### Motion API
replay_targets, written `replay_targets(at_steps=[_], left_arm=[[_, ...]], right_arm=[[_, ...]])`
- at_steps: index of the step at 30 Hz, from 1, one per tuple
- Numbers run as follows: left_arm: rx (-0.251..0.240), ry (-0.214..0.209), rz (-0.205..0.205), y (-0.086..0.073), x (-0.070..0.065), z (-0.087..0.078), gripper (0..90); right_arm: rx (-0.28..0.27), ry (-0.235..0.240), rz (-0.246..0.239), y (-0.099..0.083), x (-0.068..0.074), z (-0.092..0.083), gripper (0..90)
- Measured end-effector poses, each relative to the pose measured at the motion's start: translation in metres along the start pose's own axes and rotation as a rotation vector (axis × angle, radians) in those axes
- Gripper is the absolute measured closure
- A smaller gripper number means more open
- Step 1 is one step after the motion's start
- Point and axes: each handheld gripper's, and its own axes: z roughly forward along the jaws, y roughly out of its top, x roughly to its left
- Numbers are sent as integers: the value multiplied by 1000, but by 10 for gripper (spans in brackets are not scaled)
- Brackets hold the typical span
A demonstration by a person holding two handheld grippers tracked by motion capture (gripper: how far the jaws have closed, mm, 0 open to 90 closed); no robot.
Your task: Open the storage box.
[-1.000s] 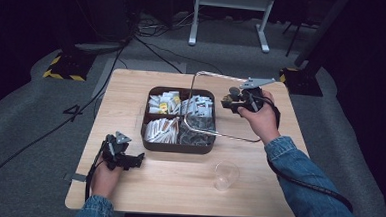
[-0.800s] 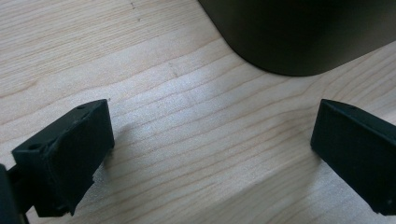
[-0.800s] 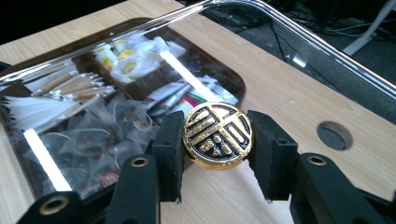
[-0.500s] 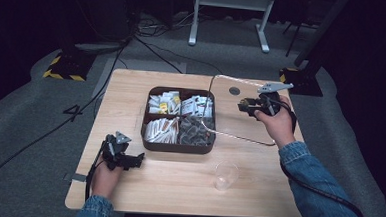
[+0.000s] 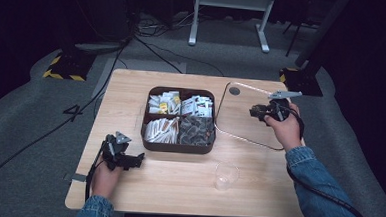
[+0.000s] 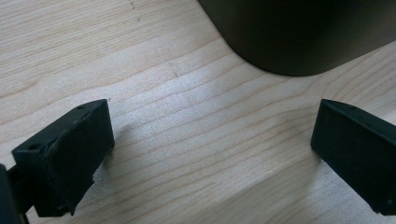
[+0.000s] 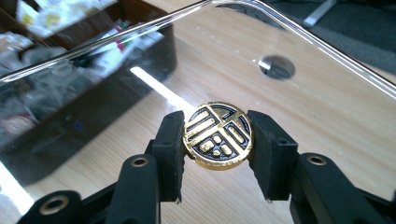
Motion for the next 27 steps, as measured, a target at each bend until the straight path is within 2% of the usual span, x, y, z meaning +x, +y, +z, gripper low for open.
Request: replay_targets(at_steps=[14,27], left_arm=[[-1,4,3,0,0,0,0],[-1,4,3,0,0,0,0]], right_arm=[[56,-30,67,-41,-24,24,590],[79,-47,94,-61,-34,38,589]])
